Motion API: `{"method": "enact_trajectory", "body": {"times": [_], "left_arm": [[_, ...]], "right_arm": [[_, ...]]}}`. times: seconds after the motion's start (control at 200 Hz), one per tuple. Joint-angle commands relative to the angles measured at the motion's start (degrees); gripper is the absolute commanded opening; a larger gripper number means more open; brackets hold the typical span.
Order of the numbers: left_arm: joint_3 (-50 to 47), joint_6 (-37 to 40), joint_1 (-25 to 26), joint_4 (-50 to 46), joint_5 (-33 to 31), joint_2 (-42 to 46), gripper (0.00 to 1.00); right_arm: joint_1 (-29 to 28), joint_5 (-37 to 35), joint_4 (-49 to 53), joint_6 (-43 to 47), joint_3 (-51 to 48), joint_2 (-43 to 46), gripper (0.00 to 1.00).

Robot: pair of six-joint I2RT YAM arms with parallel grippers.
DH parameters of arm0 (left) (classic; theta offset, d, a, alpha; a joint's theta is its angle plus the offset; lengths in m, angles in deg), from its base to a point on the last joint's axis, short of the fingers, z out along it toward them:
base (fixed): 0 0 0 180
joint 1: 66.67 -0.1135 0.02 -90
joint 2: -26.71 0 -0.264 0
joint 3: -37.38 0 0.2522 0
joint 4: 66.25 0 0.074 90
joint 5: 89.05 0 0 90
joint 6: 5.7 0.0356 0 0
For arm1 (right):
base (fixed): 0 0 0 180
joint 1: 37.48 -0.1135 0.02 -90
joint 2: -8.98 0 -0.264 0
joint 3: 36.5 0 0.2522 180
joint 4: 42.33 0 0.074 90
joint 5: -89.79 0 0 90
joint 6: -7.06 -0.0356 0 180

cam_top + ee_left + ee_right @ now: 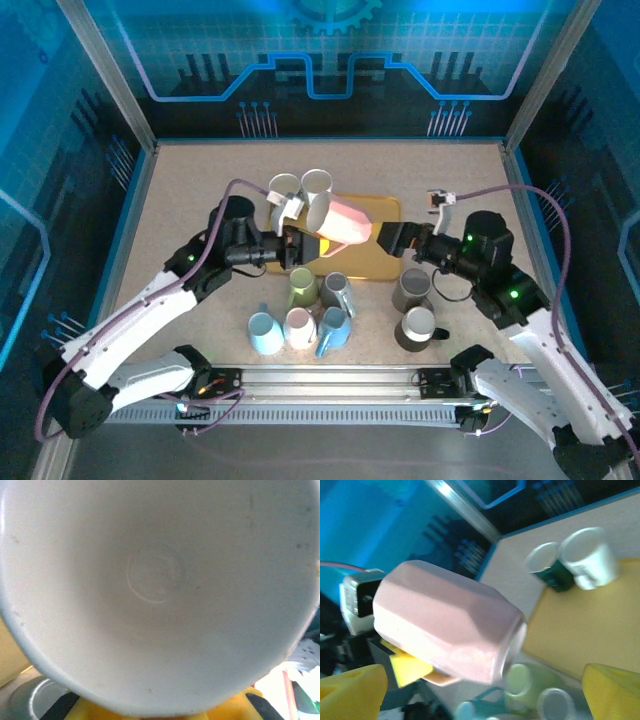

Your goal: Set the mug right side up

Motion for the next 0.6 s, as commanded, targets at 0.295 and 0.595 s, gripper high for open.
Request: {"method": "enact_trajectory", "body": {"times": [0.295, 0.595], "left_arm": [[34.4, 1.5, 6.7, -25.1, -32.9, -30.3, 0.0], [67.0, -10.3, 10.0, -47.2, -54.0, -56.4, 0.0]], "right_arm": [[0.4, -18.3, 21.2, 12.1, 8.0, -1.1, 1.0], [0.5, -23.4, 22.8, 11.8, 6.6, 1.1, 1.0]]}}
